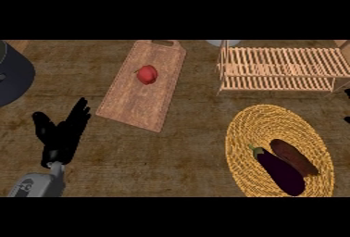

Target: Pick the sweet potato from the placemat and place it in the tiered shelf

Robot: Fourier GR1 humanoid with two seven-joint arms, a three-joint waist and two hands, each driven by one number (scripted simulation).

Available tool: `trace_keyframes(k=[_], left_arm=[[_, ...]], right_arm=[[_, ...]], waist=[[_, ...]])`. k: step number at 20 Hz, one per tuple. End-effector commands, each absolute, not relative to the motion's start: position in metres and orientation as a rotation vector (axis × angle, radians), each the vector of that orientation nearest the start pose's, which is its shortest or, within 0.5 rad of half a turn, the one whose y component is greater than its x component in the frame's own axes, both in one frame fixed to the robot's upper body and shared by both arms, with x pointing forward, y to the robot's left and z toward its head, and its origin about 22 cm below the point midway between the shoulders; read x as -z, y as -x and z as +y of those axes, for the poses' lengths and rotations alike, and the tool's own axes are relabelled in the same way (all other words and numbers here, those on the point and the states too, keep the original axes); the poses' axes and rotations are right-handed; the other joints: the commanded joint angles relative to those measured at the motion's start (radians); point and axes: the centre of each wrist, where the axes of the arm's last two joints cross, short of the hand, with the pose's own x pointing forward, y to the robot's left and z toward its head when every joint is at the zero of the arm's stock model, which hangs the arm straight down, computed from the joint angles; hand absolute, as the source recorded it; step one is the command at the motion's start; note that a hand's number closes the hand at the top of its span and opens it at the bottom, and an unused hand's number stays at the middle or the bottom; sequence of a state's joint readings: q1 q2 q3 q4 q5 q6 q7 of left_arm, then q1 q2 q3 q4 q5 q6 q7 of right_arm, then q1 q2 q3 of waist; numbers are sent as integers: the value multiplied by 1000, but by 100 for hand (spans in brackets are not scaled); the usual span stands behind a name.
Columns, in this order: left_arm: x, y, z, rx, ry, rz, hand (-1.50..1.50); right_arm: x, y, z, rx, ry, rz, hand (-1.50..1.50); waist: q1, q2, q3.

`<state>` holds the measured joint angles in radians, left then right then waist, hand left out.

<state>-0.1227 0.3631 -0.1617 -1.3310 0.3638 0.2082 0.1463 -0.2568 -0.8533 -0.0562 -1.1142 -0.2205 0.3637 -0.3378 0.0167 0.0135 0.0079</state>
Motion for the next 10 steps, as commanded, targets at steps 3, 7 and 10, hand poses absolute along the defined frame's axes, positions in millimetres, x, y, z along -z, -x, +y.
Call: trace_keyframes(k=[3,7,10], left_arm=[[25,-265,273,-23,-79,-1124,0],[35,-247,289,-37,-65,-1115,0],[28,-248,294,-50,-80,-1100,0]], right_arm=[[-127,-278,-500,-779,52,-1626,-150],[-138,-271,-509,-910,-26,-1544,-150],[-159,-280,-489,-1030,-45,-1495,-150]], waist=[[6,-1,-4],[4,-8,-6],[-6,-14,-8]])
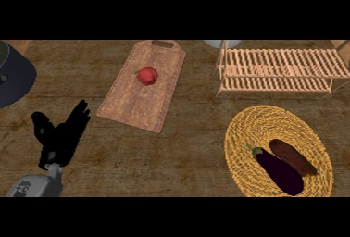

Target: Pick the sweet potato from the placemat and place it in the tiered shelf

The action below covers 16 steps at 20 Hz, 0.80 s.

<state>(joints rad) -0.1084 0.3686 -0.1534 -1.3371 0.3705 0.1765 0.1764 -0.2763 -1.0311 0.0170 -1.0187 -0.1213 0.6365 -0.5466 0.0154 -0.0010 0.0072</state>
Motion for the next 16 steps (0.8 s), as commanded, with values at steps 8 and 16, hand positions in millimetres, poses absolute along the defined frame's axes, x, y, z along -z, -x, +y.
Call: trace_keyframes(k=[8,16], left_arm=[[27,-247,295,-37,-106,-1104,0],[27,-259,299,-43,-101,-1116,0]], right_arm=[[-182,-282,-422,-1185,133,-1363,-150],[-191,-280,-357,-1182,342,-1296,-150]], waist=[[-30,-4,-9],[-22,0,-9]])
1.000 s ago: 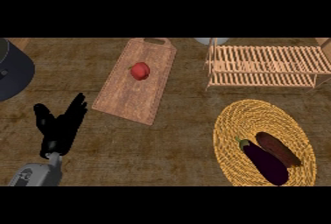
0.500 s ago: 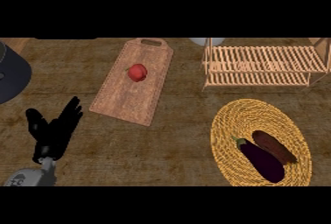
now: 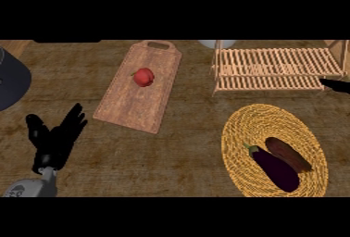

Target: Pick the sweet potato from the placemat and place it in the tiered shelf

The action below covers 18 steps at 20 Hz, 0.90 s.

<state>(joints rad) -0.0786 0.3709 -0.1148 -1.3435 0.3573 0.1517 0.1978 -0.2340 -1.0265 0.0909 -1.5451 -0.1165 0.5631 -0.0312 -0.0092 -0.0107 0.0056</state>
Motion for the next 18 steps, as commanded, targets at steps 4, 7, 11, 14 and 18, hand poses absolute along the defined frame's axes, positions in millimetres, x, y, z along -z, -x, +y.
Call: trace_keyframes(k=[4,7,11,14,18], left_arm=[[30,-244,311,-51,-95,-1095,0],[20,-238,299,-28,-79,-1100,0],[23,-255,302,-44,-94,-1118,0],[28,-248,291,-42,-97,-1104,0],[32,-252,283,-53,-99,-1113,0]], right_arm=[[-155,-267,-330,-1191,327,-1216,-150],[-181,-270,-327,-1287,399,-1153,-150],[-144,-266,-329,-1322,396,-1099,-150],[-147,-250,-316,-1303,466,-1083,-150],[-137,-243,-322,-1289,523,-1099,-150]], waist=[[6,10,-7],[18,9,-6],[11,12,-6],[5,10,-6],[2,10,-5]])
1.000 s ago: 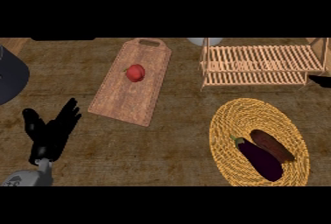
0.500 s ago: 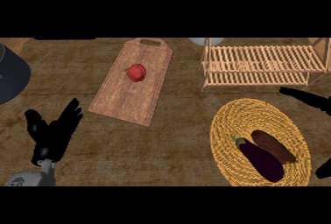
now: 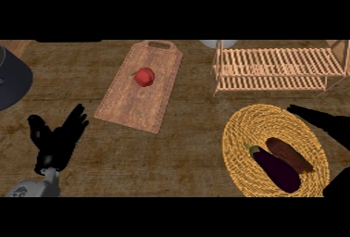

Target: Pick the sweet potato from the placemat and place it in the tiered shelf

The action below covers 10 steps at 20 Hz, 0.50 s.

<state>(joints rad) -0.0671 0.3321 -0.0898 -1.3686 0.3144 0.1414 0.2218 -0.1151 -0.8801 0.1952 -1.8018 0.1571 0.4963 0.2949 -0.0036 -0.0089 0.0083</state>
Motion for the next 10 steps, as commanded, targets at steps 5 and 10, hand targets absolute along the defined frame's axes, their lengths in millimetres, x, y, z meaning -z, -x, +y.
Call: trace_keyframes(k=[5,10], left_arm=[[16,-245,289,-48,-110,-1129,0],[22,-247,291,-46,-103,-1107,0]], right_arm=[[-132,-237,-315,-1300,543,-1074,-150],[-114,-225,-303,-1280,555,-1070,-150]], waist=[[3,7,-8],[-1,7,-8]])
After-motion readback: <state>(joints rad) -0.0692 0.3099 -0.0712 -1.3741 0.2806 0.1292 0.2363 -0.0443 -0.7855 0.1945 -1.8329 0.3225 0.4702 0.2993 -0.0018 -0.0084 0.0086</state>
